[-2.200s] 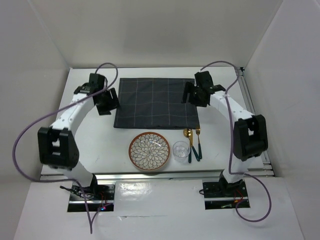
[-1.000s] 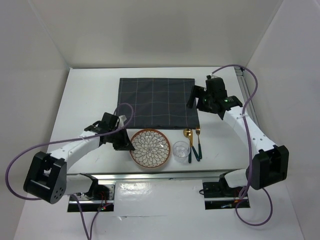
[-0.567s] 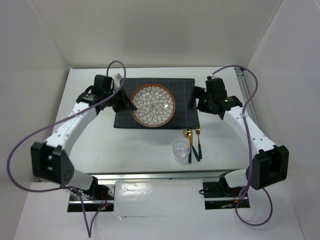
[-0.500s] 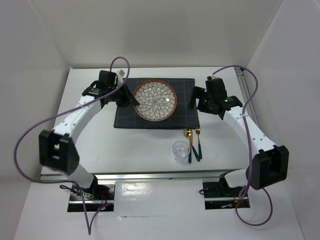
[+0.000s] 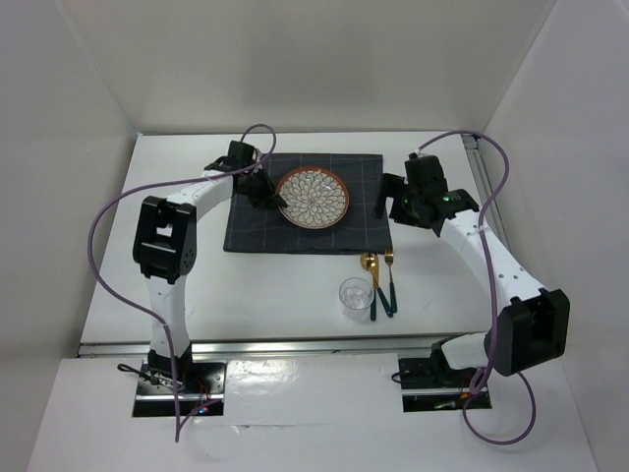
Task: Set the dinner table for one person
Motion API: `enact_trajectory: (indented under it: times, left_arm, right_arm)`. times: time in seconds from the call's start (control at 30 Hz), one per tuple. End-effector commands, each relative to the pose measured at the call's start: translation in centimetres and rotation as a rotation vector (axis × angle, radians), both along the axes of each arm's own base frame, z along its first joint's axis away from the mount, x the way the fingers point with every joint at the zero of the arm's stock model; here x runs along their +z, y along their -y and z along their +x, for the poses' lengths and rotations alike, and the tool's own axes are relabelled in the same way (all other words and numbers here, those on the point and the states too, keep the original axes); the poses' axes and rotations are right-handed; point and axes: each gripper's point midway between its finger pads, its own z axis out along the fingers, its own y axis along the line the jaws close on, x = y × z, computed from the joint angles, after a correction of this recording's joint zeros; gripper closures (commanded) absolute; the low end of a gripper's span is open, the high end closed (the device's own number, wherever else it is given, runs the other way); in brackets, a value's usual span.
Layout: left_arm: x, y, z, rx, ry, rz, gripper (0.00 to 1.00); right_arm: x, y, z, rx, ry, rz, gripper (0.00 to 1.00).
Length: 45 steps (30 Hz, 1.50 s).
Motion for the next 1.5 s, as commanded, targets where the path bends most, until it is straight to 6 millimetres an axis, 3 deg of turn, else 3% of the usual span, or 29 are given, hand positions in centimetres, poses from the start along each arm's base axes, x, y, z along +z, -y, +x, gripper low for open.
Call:
enact_trajectory:
  times: [0.0, 0.17, 0.23, 0.3, 0.33, 0.43, 0.47, 0.6, 0.7, 0.73, 0.77, 0.93, 1.07, 1.17, 1.2, 1.3, 1.33, 1.4, 1.47]
  left_arm:
    - [5.2, 2.0, 3.8, -0.031, 0.165, -0.162, 1.0]
    - [3.8, 1.6, 4.2, -0.026, 0.139, -0.164, 1.0]
    - [2.4, 1.6, 4.0, -0.03, 0.11, -0.153, 0.86]
    - [2.1, 1.0, 4.0, -0.014, 0.094, -0.109, 0.72]
    - [2.0, 0.8, 4.1, -0.016, 0.103, -0.093, 0.55]
    - [2.2, 0.0, 3.2, -0.008, 0.098, -0.053, 0.37]
    - [2.4, 0.0, 2.9, -0.008, 0.098, -0.053, 0.25]
    - [4.0, -1.0, 1.9, -0.01, 0.126, -0.005, 0.17]
    - [6.4, -1.0, 0.8, -0.025, 0.16, 0.016, 0.17]
    - [6.7, -1.3, 0.3, -0.026, 0.164, 0.034, 0.17]
    - [8.8, -1.1, 0.0, -0.037, 0.218, 0.039, 0.17]
    - [11.9, -1.6, -2.3, -0.053, 0.277, 0.065, 0.18]
    - [13.8, -2.1, -3.4, -0.05, 0.316, 0.071, 0.2]
    - [14.3, -2.2, -3.7, -0.049, 0.32, 0.07, 0.2]
    - [14.5, -2.3, -4.0, -0.056, 0.325, 0.075, 0.21]
    - [14.5, -2.4, -4.4, -0.057, 0.306, 0.079, 0.21]
    - [15.3, -2.4, -4.3, -0.056, 0.323, 0.075, 0.22]
    - [15.5, -2.6, -4.6, -0.056, 0.328, 0.089, 0.22]
    - [16.4, -2.9, -4.7, -0.053, 0.343, 0.101, 0.22]
  right_arm:
    - [1.1, 0.7, -1.0, -0.004, 0.006, -0.014, 0.03]
    - [0.7, 0.4, -3.2, 0.022, -0.05, 0.014, 0.02]
    - [0.4, -0.1, -4.8, 0.029, -0.086, 0.057, 0.02]
    - [-0.8, -0.6, -6.5, 0.031, -0.142, 0.081, 0.02]
    - [-0.8, -0.8, -7.3, 0.034, -0.151, 0.104, 0.02]
    - [-2.2, -2.2, -10.3, 0.062, -0.219, 0.153, 0.02]
    - [-3.5, -2.4, -11.3, 0.064, -0.258, 0.157, 0.03]
    - [-5.3, -3.9, -13.1, 0.082, -0.308, 0.195, 0.06]
    - [-5.8, -5.0, -13.6, 0.109, -0.319, 0.201, 0.1]
    - [-6.7, -5.0, -14.3, 0.104, -0.348, 0.195, 0.11]
    - [-7.2, -5.4, -14.5, 0.113, -0.359, 0.194, 0.11]
    - [-9.8, -5.6, -15.0, 0.115, -0.39, 0.171, 0.23]
    - [-10.9, -5.6, -15.1, 0.106, -0.402, 0.159, 0.39]
    - [-11.4, -6.1, -14.9, 0.108, -0.403, 0.164, 0.57]
    - [-11.7, -5.9, -14.8, 0.1, -0.405, 0.151, 0.68]
    - [-10.6, -5.7, -14.2, 0.087, -0.383, 0.121, 0.88]
    - [-9.2, -5.9, -13.4, 0.082, -0.347, 0.124, 0.99]
    - [-7.8, -5.0, -12.9, 0.049, -0.32, 0.084, 1.0]
    - [-4.6, -5.1, -11.2, 0.052, -0.24, 0.074, 1.0]
